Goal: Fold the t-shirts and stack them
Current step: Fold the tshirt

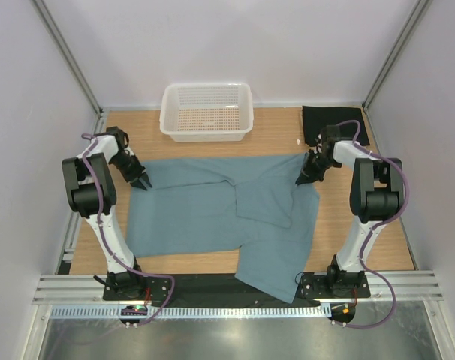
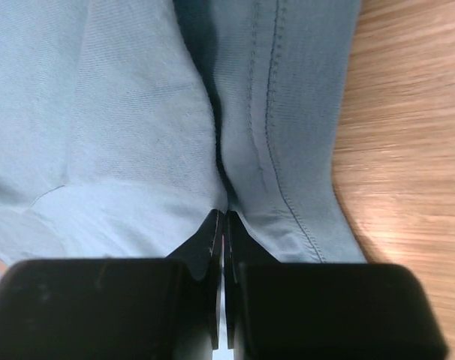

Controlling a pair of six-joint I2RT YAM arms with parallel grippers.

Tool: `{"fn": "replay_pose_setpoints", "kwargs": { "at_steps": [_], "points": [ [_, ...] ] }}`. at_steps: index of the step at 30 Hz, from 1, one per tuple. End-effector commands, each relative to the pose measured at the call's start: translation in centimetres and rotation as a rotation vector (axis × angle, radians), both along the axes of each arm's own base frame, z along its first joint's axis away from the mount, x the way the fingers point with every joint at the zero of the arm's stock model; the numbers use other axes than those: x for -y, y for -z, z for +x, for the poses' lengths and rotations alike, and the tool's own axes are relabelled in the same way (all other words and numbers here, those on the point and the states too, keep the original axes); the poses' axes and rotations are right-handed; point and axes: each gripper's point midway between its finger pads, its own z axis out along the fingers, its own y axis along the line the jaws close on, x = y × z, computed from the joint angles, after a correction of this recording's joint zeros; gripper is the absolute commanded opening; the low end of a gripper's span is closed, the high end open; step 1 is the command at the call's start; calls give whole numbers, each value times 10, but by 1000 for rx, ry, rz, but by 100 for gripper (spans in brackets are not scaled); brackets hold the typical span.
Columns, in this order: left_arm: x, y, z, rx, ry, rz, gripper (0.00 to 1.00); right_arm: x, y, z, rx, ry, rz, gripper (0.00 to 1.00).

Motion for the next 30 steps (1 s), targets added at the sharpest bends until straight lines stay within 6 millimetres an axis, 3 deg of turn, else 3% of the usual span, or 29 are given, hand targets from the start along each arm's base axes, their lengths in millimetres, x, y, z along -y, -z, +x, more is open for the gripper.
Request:
{"fn": "replay_pose_setpoints", "kwargs": {
  "at_steps": [1, 8, 16, 17, 21, 23, 25, 30],
  "points": [
    [-17, 13, -7, -50, 7, 58, 26, 12, -32, 6, 52, 7, -53, 2],
    [-22, 17, -14, -71, 13, 73, 25, 25, -30, -2, 23, 20, -91, 1],
    [-24, 16, -13, -66, 17, 82, 25, 41, -28, 5, 39, 19, -132, 2],
    [-23, 15, -13, -65, 17, 74, 25, 40, -24, 6, 31, 3, -123, 4],
    [-17, -2, -10, -28, 21, 56, 29, 35, -35, 2, 18, 0, -107, 32],
    [-10, -12, -10, -10, 30, 49, 32, 31, -56, -7, 49, -10, -105, 39],
    [0, -23, -9, 20, 43, 34, 33, 16, -63, -22, 41, -47, -65, 43],
    [6, -32, -7, 63, 32, 21, 33, -35, -44, -83, -54, -158, 92, 41]
  ]
}}
